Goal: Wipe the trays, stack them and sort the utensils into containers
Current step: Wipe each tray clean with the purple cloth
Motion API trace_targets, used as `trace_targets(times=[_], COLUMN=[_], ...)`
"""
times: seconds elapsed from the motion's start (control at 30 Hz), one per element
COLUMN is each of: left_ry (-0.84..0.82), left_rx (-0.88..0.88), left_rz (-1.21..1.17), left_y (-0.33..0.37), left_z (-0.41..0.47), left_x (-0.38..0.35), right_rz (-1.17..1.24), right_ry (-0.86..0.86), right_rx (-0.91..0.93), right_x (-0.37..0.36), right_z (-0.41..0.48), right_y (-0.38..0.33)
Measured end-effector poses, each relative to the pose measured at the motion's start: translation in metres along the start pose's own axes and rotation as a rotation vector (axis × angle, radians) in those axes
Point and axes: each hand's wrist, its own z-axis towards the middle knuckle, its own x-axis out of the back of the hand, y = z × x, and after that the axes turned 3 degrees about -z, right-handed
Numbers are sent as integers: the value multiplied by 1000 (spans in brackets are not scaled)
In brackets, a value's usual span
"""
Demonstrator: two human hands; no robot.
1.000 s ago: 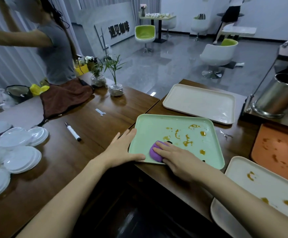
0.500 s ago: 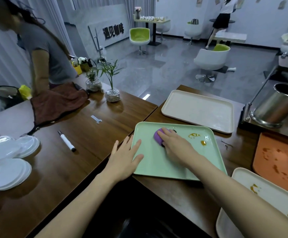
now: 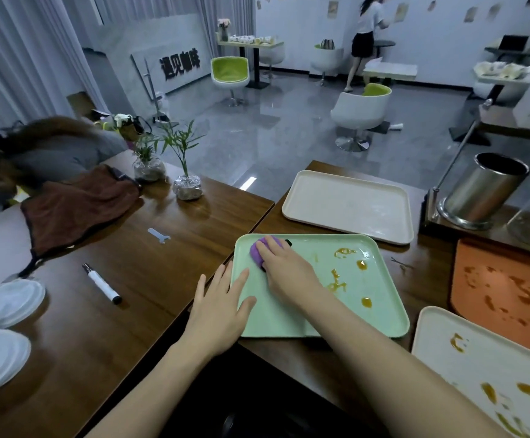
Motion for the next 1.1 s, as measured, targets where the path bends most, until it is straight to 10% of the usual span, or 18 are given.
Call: trace_targets(times=[0.47, 0.9, 1.1], left_ry=[-8, -21, 11], left_rx=[-13, -193, -211], left_rz=[3, 7, 14], left_y=[2, 6, 6], left_z=[4, 59, 59], left_x=[9, 6, 6], right_rz=[-58, 84, 80], right_ry=[44, 130, 44], right_rx=[-323, -422, -182], right_x=[21, 15, 3], right_z=[-47, -37, 3], right_y=[115, 78, 12])
